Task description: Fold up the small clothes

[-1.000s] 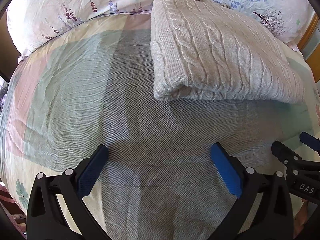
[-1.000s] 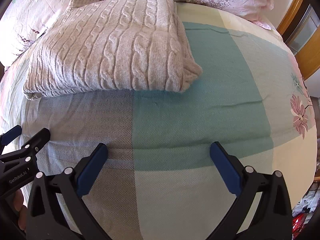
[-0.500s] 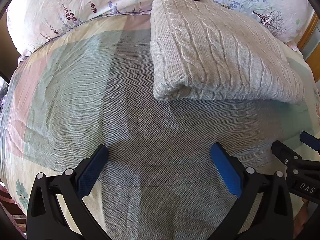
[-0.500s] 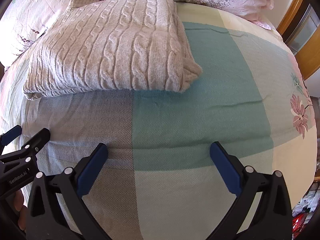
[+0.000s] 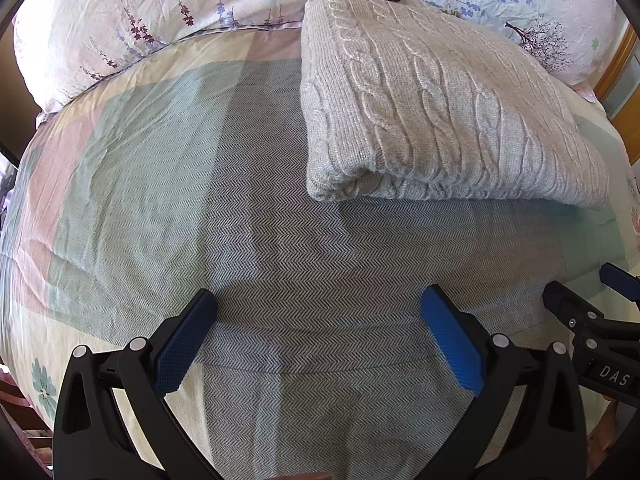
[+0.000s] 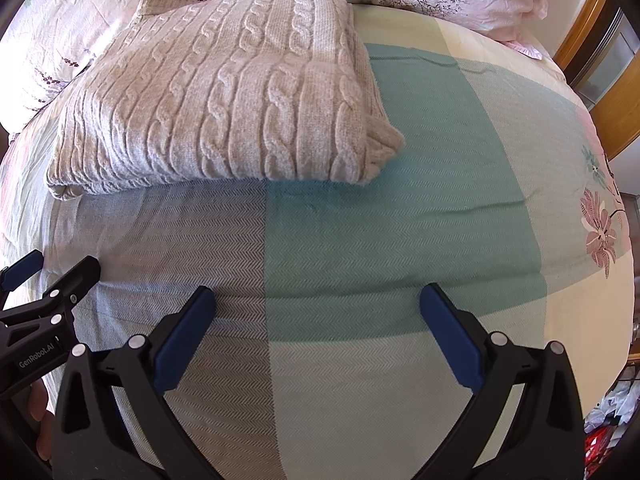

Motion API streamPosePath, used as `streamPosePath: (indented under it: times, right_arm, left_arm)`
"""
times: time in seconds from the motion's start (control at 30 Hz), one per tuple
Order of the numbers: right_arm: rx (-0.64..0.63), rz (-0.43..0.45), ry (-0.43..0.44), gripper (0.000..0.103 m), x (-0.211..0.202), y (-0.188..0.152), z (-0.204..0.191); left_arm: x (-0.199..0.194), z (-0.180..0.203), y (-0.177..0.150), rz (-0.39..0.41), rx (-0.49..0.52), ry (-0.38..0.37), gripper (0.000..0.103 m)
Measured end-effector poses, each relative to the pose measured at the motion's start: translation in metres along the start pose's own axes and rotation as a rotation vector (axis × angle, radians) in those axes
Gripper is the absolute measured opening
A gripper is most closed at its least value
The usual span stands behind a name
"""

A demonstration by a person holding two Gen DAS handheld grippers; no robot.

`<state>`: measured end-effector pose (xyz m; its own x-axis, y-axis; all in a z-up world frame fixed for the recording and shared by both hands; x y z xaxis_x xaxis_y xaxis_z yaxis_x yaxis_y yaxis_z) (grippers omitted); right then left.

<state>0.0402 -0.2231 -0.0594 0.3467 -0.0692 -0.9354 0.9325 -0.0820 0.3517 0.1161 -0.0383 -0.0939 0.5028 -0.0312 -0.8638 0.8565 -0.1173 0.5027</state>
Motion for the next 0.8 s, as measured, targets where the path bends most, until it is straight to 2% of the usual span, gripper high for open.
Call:
streamPosePath:
  times: [0.8]
  right_arm:
    - [0.0,0.001,0.0,0.101,0.0,-0.0001,-0.0006]
  left_arm:
    - [0.0007,0.0011,0.0029,-0.01,0.0,-0.001,0.102]
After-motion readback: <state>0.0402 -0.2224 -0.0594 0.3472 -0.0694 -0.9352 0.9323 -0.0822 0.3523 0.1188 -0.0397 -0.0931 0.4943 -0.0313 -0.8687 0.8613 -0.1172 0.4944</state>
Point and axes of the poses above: each gripper's, at about its wrist camera, not at the fingertips, and x roughly the way its jaws point, z to its right, y to its top, the point moved 9 cm from there along x, roughly the way its jaws point, and after that the axes turned 8 degrees about z, right-handed, at the moved point
